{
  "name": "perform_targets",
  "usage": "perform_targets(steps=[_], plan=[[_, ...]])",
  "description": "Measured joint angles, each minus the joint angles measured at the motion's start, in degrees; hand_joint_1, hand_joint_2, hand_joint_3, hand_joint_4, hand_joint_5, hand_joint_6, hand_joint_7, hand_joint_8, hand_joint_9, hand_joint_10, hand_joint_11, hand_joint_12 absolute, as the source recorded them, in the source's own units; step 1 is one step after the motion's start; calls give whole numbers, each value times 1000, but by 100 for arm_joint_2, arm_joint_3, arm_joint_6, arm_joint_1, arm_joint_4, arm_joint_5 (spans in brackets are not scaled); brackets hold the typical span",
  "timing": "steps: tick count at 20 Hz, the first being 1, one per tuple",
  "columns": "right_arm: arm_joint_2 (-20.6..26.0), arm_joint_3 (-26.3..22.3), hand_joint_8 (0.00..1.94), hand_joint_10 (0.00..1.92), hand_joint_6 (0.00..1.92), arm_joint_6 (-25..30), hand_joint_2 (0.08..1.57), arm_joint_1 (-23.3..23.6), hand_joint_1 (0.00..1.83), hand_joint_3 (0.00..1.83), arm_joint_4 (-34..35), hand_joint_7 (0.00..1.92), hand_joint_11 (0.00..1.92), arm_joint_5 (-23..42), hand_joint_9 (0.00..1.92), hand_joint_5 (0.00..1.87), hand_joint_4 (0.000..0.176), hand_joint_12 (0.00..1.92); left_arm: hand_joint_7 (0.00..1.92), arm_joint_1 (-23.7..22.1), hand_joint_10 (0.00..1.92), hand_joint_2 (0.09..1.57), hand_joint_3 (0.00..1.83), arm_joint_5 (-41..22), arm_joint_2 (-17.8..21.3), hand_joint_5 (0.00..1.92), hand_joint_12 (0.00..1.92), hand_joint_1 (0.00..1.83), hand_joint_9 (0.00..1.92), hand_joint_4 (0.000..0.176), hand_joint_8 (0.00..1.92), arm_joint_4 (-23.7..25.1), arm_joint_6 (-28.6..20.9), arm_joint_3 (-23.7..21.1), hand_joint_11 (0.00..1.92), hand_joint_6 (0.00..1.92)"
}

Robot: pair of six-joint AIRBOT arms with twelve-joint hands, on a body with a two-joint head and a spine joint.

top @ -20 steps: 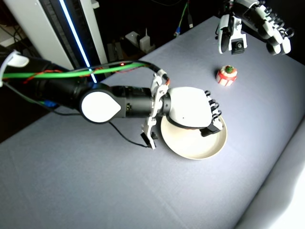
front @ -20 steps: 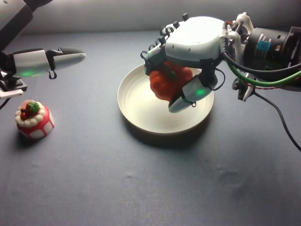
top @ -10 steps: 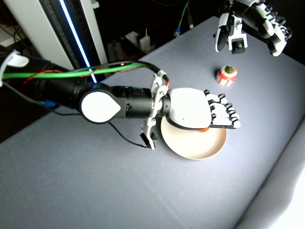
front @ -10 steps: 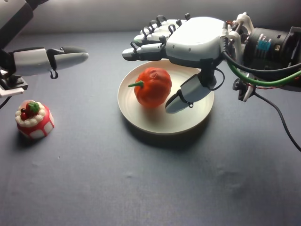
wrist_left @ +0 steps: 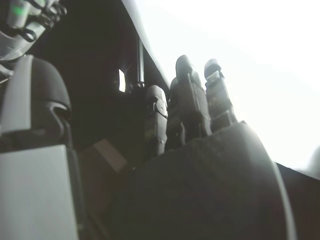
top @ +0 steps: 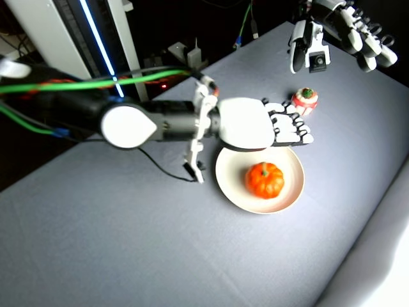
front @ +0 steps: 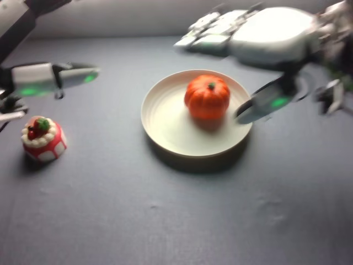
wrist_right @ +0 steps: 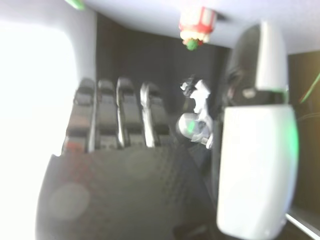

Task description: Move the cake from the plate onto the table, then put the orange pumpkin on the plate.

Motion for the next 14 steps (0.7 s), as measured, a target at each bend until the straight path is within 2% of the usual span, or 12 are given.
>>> perform_targets(steps=[1, 2, 3, 4, 5, 6, 7, 8, 10, 12, 13, 14], plan=[[153, -44, 0, 0, 9, -7, 836, 0, 829, 0, -2, 0, 15, -111, 0, 130, 115, 7, 149, 125, 13, 1010, 0, -20, 66, 130, 857, 953, 323, 172, 6, -142, -2, -66, 0, 3], [195, -55, 0, 3, 2, -13, 816, 15, 820, 0, -11, 0, 47, -186, 7, 110, 137, 23, 136, 232, 6, 1013, 0, -28, 127, 133, 791, 1004, 315, 147, 3, -229, -4, -101, 0, 2], [201, -98, 0, 2, 0, -92, 837, 63, 820, 0, -11, 0, 63, -249, 5, 91, 111, 34, 126, 313, 6, 996, 0, -55, 164, 145, 805, 1042, 320, 126, 1, -273, -4, -109, 0, 3], [201, -195, 0, 0, 4, -144, 851, 122, 851, 0, -26, 0, 42, -238, 0, 99, 103, 29, 134, 396, 4, 1021, 6, -83, 175, 148, 806, 1074, 317, 132, 4, -323, -4, -114, 0, 3], [221, -267, 0, 0, 7, -173, 845, 160, 878, 0, -28, 0, 21, -199, 0, 107, 122, 23, 141, 422, 7, 1049, 12, -72, 177, 134, 856, 1067, 330, 126, 3, -348, -2, -136, 0, 1], [271, -352, 0, 0, 9, -208, 834, 164, 878, 0, -26, 0, 21, -90, 0, 116, 118, 27, 152, 461, 3, 1029, 1, -74, 177, 149, 767, 1061, 326, 135, 3, -348, -4, -153, 0, 4], [337, -411, 0, 0, 18, -247, 831, 164, 880, 0, -35, 0, 13, -31, 0, 145, 148, 27, 148, 514, 2, 1017, 0, -72, 179, 137, 668, 1018, 311, 141, 0, -352, -4, -153, 0, 2], [382, -446, 0, 0, 17, -284, 842, 164, 886, 0, -42, 0, 2, -46, 0, 150, 149, 26, 138, 560, 1, 984, 0, -59, 208, 154, 584, 1020, 307, 162, 0, -402, -4, -153, 0, 4], [431, -448, 0, 0, 6, -323, 846, 164, 906, 0, -33, 0, 0, -125, 0, 147, 168, 0, 131, 710, 0, 996, 6, -72, 297, 154, 667, 1054, 305, 166, 0, -570, -2, -153, 0, 1], [529, -494, 0, 0, 7, -334, 849, 164, 957, 0, -28, 0, 0, -203, 0, 155, 160, 0, 132, 879, 4, 1001, 6, -76, 378, 147, 550, 1129, 315, 142, 3, -769, -2, -205, 0, 4], [608, -544, 5, 0, 5, -343, 844, 164, 894, 0, -26, 13, 0, -245, 0, 151, 140, 0, 137, 955, 7, 1010, 9, -118, 396, 144, 550, 1141, 321, 142, 4, -796, -2, -225, 0, 2], [715, -595, 18, 9, 7, -382, 856, 164, 850, 3, -28, 59, 15, -278, 26, 162, 96, 7, 132, 1038, 4, 1015, 8, -131, 400, 139, 579, 1120, 318, 142, 1, -802, 0, -243, 0, 0]])
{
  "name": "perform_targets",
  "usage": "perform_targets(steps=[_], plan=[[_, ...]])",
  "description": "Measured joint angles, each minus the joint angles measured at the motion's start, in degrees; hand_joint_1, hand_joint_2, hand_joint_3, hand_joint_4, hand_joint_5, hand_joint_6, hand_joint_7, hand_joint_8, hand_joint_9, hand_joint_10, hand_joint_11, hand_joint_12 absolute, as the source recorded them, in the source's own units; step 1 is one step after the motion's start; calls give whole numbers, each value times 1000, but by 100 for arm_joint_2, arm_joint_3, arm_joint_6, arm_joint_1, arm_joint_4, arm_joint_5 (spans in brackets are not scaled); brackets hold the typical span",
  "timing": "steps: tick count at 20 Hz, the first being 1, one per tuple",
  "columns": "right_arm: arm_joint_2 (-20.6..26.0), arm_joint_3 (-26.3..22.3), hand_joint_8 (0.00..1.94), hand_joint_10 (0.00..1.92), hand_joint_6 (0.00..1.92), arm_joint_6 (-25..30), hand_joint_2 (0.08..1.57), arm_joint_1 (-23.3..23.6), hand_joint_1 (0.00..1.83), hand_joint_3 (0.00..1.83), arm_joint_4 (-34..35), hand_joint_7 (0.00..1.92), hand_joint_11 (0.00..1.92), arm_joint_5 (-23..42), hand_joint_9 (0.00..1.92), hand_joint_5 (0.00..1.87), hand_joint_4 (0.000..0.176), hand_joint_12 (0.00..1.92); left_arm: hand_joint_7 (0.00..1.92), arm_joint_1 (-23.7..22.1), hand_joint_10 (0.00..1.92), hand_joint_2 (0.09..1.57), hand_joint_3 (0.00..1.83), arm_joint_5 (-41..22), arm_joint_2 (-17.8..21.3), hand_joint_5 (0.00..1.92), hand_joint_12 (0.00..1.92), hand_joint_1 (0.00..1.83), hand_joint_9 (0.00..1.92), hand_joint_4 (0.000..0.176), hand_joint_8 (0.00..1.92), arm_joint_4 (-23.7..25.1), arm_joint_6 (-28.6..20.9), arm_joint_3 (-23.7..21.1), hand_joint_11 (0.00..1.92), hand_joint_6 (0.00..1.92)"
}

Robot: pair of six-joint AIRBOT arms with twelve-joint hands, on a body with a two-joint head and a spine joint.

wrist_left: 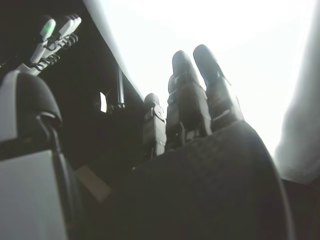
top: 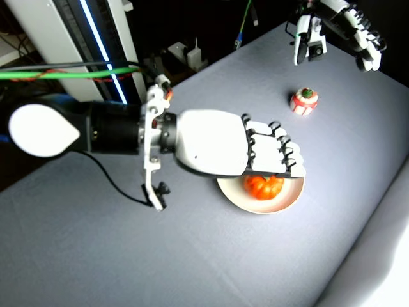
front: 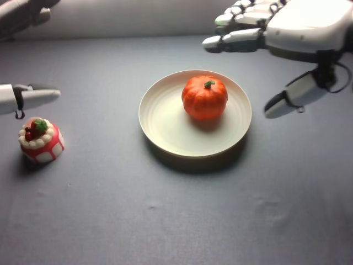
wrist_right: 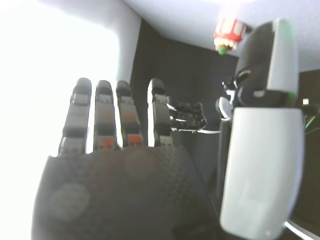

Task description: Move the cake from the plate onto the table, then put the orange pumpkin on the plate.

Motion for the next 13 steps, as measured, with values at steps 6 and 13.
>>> perform_targets(steps=[6, 13], plan=[[566, -262, 2, 0, 7, -426, 937, 0, 1126, 25, 470, 40, 5, -205, 1, 180, 68, 2, 107, 577, 1, 937, 2, -258, 138, 67, 553, 1000, 258, 60, 0, -516, 0, -129, 0, 0], [1329, -675, 0, 0, 0, -745, 899, 0, 839, 0, 894, 59, 0, -321, 25, 209, 113, 301, 60, 1200, 4, 978, 5, -767, 138, 17, 586, 1030, 222, 45, 0, -1088, -2, -221, 0, 0]])
